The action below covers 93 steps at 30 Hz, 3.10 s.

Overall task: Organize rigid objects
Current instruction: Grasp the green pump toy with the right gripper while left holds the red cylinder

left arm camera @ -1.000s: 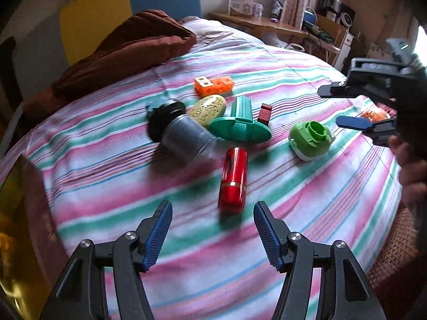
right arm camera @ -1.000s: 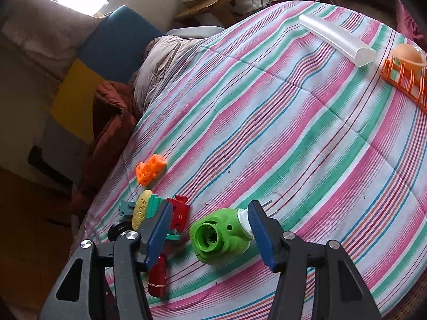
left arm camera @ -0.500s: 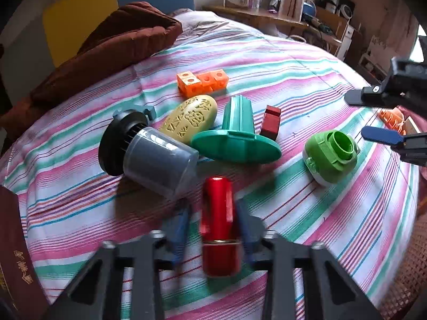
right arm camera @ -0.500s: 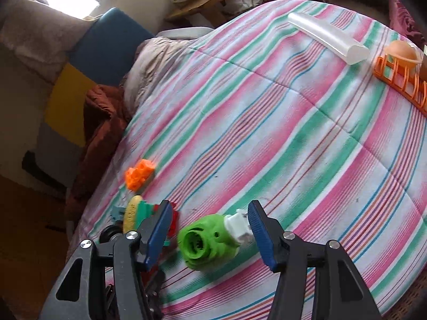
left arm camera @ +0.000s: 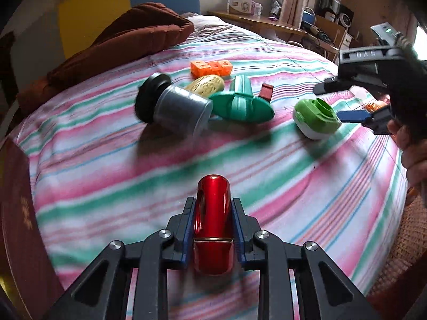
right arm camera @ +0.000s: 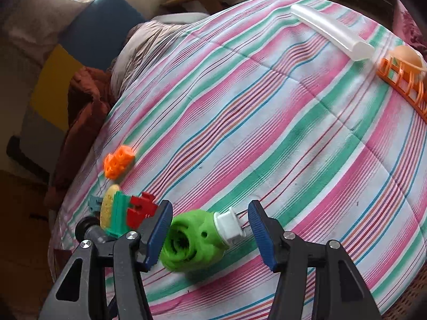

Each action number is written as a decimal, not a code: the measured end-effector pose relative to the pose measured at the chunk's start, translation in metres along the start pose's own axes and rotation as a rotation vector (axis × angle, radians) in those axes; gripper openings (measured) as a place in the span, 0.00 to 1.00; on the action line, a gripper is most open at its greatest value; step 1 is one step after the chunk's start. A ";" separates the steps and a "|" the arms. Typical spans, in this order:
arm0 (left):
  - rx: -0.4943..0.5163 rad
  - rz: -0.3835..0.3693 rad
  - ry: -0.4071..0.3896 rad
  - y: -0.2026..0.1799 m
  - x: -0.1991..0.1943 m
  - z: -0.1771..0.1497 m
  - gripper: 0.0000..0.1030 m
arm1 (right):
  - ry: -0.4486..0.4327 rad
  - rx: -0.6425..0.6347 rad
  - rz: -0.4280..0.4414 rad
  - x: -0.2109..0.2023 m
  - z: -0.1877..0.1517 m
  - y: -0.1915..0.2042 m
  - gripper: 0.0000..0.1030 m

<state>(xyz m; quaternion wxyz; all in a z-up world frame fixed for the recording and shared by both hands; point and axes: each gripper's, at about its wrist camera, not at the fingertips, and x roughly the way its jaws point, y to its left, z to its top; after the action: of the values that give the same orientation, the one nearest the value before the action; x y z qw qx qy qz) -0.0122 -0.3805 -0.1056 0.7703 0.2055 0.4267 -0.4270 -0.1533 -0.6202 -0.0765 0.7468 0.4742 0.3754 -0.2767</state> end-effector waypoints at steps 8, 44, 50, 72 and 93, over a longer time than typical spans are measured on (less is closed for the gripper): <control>-0.013 -0.007 -0.004 0.005 -0.012 -0.018 0.25 | 0.092 -0.013 0.250 -0.004 -0.013 0.012 0.60; -0.050 -0.049 -0.042 0.011 -0.015 -0.028 0.26 | 0.078 -0.719 -0.076 0.022 -0.062 0.100 0.79; -0.050 -0.052 -0.045 0.011 -0.015 -0.030 0.26 | 0.072 -0.843 -0.113 0.028 -0.077 0.116 0.79; -0.082 -0.083 -0.017 0.016 -0.023 -0.025 0.25 | 0.073 -0.844 -0.233 0.056 -0.077 0.110 0.63; -0.345 0.071 -0.171 0.135 -0.154 -0.059 0.25 | 0.042 -0.867 -0.256 0.048 -0.091 0.112 0.63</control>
<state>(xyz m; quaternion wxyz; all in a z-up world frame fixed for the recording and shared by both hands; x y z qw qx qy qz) 0.0301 -0.1916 -0.0168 0.8422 0.0482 0.4190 -0.3358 -0.0673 -0.4949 -0.0843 0.8283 0.0727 0.5275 -0.1744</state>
